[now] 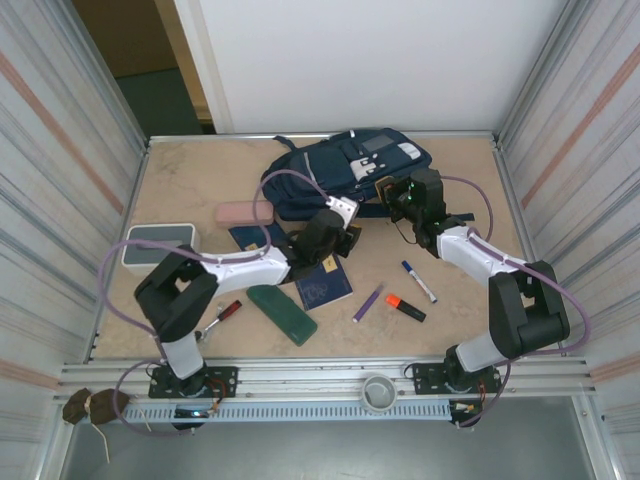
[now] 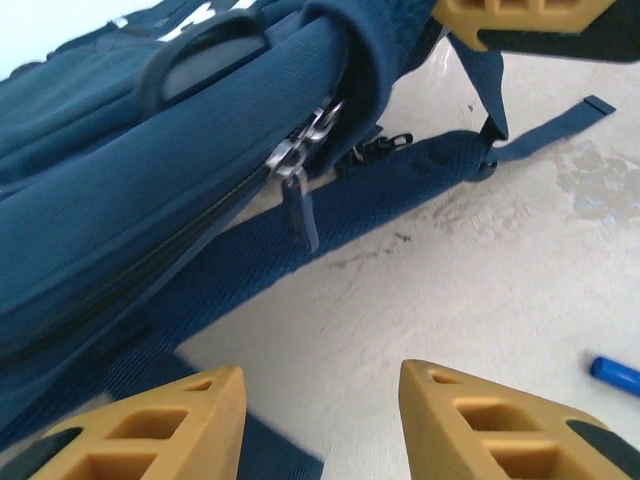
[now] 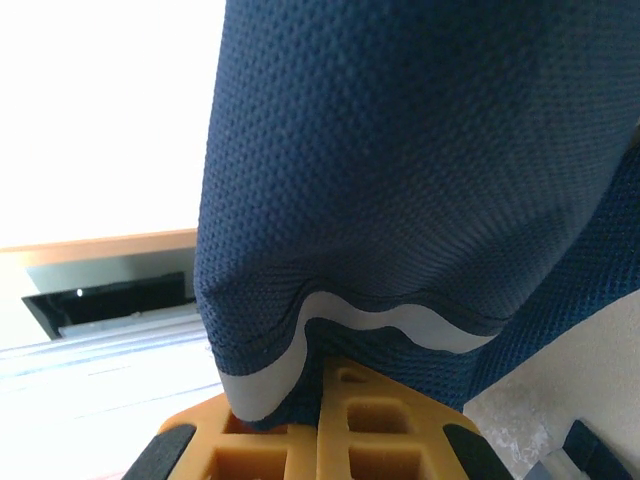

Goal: Pack books, pencil case, and school supplies into a backpack

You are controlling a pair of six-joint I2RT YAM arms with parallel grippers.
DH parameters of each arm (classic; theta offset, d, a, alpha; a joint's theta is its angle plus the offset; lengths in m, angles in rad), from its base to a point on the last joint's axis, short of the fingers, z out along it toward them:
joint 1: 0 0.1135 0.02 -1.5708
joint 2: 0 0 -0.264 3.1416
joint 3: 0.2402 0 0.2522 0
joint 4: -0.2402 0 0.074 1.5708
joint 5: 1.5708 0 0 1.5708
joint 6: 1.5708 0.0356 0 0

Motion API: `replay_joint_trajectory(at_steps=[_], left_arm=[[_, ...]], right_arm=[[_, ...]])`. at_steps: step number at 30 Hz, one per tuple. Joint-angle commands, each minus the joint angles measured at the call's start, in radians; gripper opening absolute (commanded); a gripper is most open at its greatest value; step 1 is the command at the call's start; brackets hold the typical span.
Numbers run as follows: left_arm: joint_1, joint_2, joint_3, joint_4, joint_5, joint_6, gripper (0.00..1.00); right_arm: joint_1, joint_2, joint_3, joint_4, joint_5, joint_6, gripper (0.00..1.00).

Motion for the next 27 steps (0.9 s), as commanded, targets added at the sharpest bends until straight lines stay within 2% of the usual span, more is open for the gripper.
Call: replay_joint_trajectory(at_steps=[1,9,14,21,27], left_arm=[[-0.011,0.052,0.068,0.086,-0.104,0.002,0.4],[-0.002,0.168,0.184,0.069,-0.216,-0.008,0.33],[0.016,0.221,0.244,0.049,-0.217,-0.011,0.23],[0.04,0.182,0.201,0.095,-0.132,-0.008,0.01],[0.078,0.085,0.097,0.104,0.009,0.007,0.0]], right_arm=[[0.009,-0.06,0.058,0.063,-0.036,-0.007,0.0],[0.009,-0.049,0.054,0.073,-0.047,-0.001,0.0],[0.008,-0.046,0.052,0.069,-0.051,-0.002,0.0],[-0.033,-0.071,0.033,-0.014,-0.041,-0.07,0.0],[-0.113,-0.105,-0.02,-0.063,-0.035,-0.131,0.0]])
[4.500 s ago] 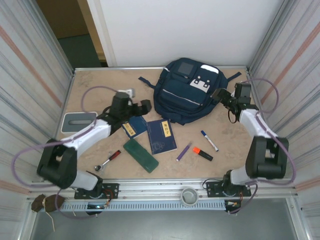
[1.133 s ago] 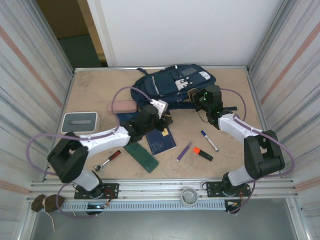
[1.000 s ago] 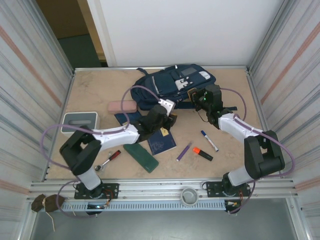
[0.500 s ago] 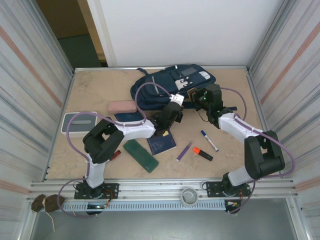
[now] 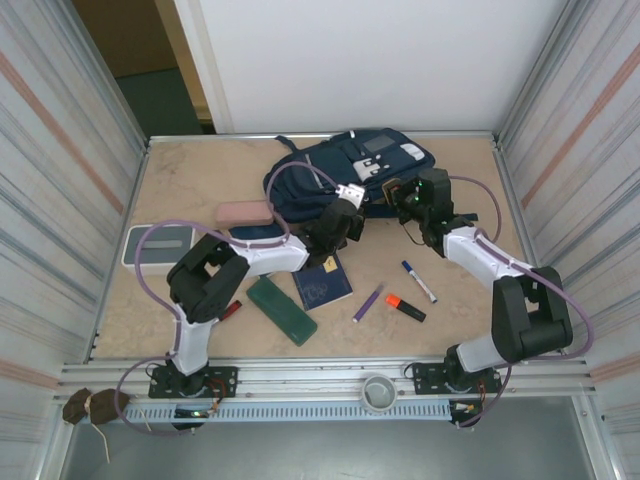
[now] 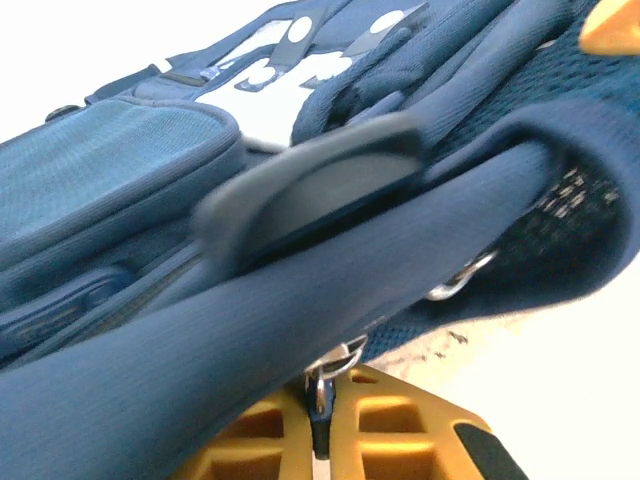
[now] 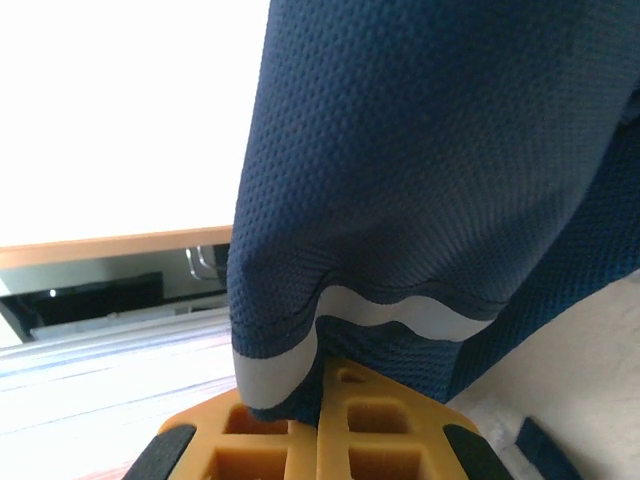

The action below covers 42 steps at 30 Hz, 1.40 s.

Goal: Pack books, pencil case, and school supplies into a backpack

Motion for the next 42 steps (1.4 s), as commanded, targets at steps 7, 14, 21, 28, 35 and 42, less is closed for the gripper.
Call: replay_joint_trajectory(at_steps=[7,14,21,28,35,42], left_arm=[[0.082,-0.192,-0.156,-0.007,0.164,0.024,0.0],[0.16,-0.27,-0.258,-0.034,0.28,-0.002,0.0],[0.177,-0.239,-0.206,-0.116,0.455,0.049,0.0],[0.142,-0.132,-0.03,-0.204,0.522,0.036,0.0],[0.092,-0.063,0.067,-0.241,0.492,-0.002,0.0],[0.06,-0.042,0.078,-0.233,0.488,-0.011,0.0]], right_arm=[[-0.141,-0.079,-0.021,-0.039,-0.013,-0.139,0.0],[-0.21,-0.032,0.034,-0.128,-0.059,-0.28,0.0],[-0.24,0.065,0.1,-0.154,-0.096,-0.347,0.0],[-0.312,0.218,0.244,-0.23,-0.228,-0.439,0.07],[-0.37,0.15,0.186,-0.302,-0.307,-0.523,0.56],[-0.26,-0.024,-0.059,-0.174,-0.327,-0.369,0.78]])
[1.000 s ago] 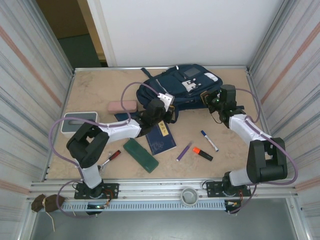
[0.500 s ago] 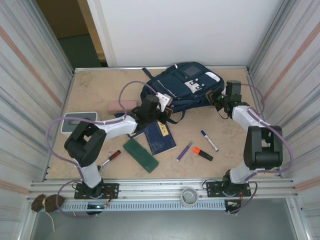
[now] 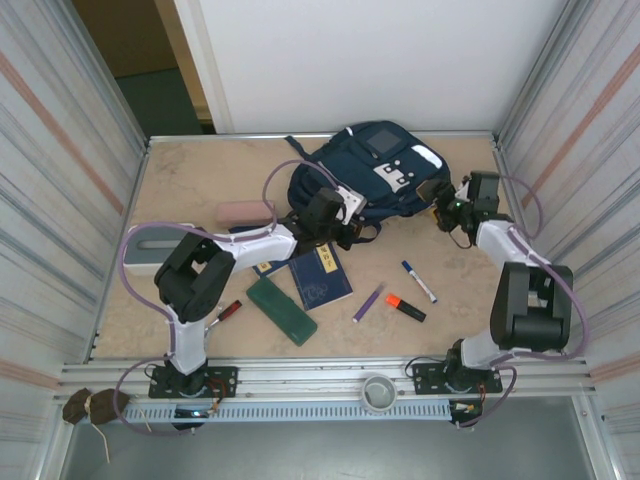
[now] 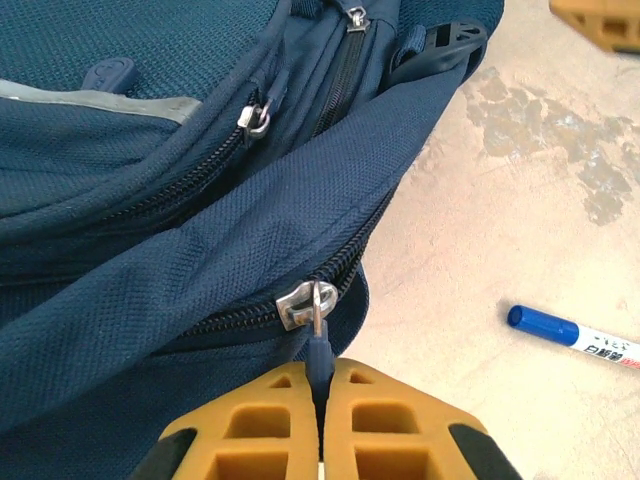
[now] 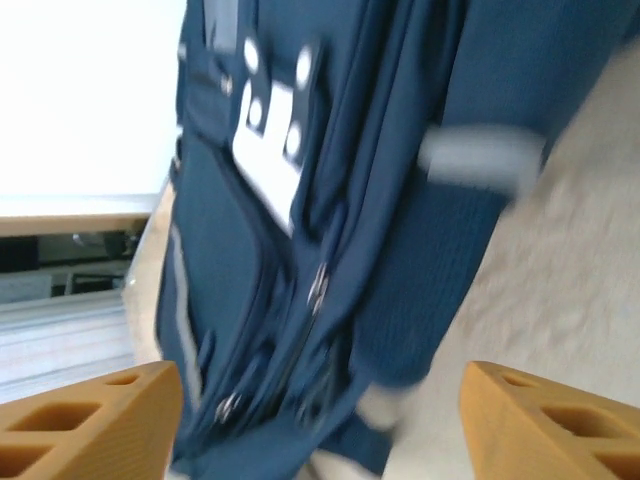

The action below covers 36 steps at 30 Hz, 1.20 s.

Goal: Pack books, pencil case, and school supplies into a backpack

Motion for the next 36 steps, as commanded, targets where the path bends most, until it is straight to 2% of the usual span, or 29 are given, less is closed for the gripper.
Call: replay_joint_trajectory(at_steps=[1,4,8,9,11,14,16,20,26,30,31,36], left_arm=[[-0.015,-0.007,0.039,0.037,-0.003,-0.012,0.0],[-0.026,-0.006,0.039,0.038,-0.006,-0.008,0.0],[-0.037,-0.012,0.031,0.042,-0.015,0.002,0.0],[-0.039,-0.016,0.026,0.044,-0.018,0.003,0.0],[-0.039,-0.024,0.015,0.045,-0.026,0.01,0.0],[-0.036,-0.046,-0.007,0.024,-0.073,0.035,0.0],[-0.024,-0.069,-0.033,0.015,-0.095,0.048,0.0],[0.034,-0.12,-0.089,-0.003,-0.095,0.075,0.0],[0.122,-0.145,-0.132,-0.017,-0.045,0.102,0.0],[0.119,-0.143,-0.095,-0.039,0.028,0.084,0.0],[0.111,-0.142,-0.081,-0.041,0.043,0.069,0.0],[0.074,-0.115,-0.003,-0.041,0.067,0.007,0.0]], right_arm=[[0.08,-0.058,-0.09,0.099,-0.011,0.11,0.78],[0.158,-0.052,-0.128,0.168,0.054,0.185,0.78],[0.227,0.029,-0.094,0.215,0.118,0.221,0.71],[0.234,0.055,-0.083,0.229,0.123,0.225,0.66],[0.234,0.086,-0.062,0.231,0.154,0.218,0.48],[0.204,0.093,-0.052,0.222,0.169,0.188,0.21],[0.17,0.081,-0.056,0.204,0.167,0.159,0.08],[0.085,0.037,-0.069,0.156,0.144,0.095,0.01],[0.008,0.05,-0.008,0.058,0.054,-0.029,0.01],[-0.016,0.093,0.089,-0.054,0.019,-0.118,0.11],[-0.024,0.09,0.099,-0.066,0.01,-0.132,0.16],[-0.028,-0.012,0.047,-0.086,-0.023,-0.109,0.56]])
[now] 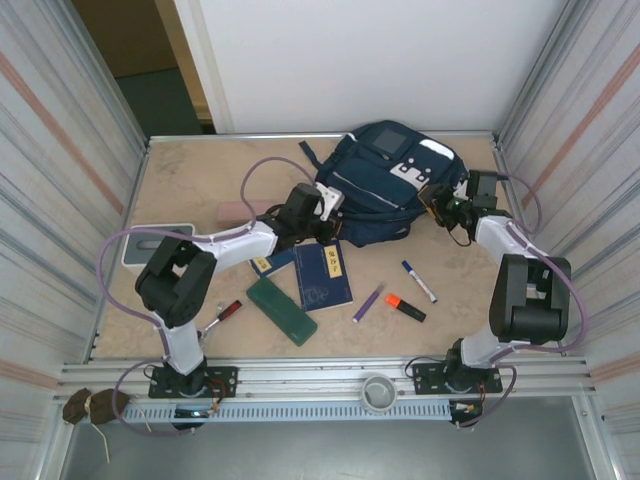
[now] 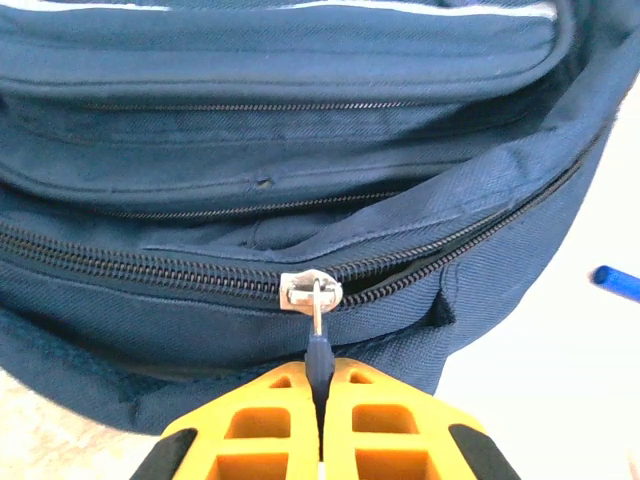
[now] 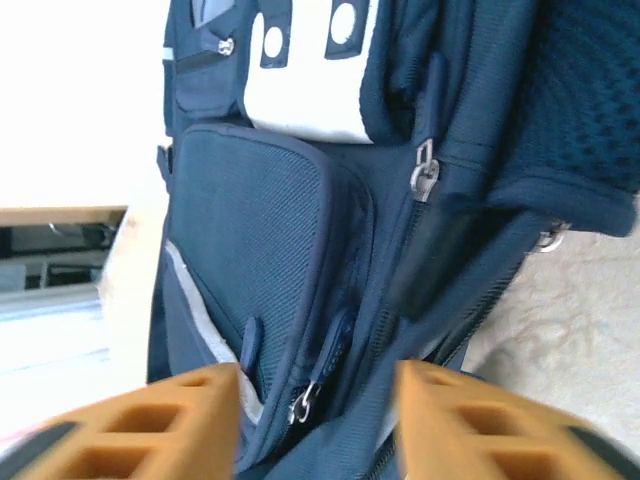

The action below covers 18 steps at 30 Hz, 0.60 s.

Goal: Pack books, pencil case, and school supplies into a backpack

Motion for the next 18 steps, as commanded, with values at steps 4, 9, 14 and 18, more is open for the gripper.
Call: replay_joint_trajectory(at_steps=[4,9,14,18], left_arm=[[-0.053,0.024,0.157,0.022,0.067,-0.061,0.0],[-0.109,0.054,0.21,0.014,0.067,-0.048,0.0],[-0.145,0.053,0.198,0.009,0.065,-0.036,0.0],[-0.15,0.023,0.156,-0.005,0.04,-0.019,0.0]], right_arm=[[0.041,-0.185,-0.126,-0.006,-0.022,0.05,0.74],[0.147,-0.222,-0.21,0.056,0.088,0.148,0.81],[0.193,-0.13,-0.162,0.094,0.143,0.151,0.65],[0.163,-0.116,-0.142,0.078,0.163,0.099,0.23]])
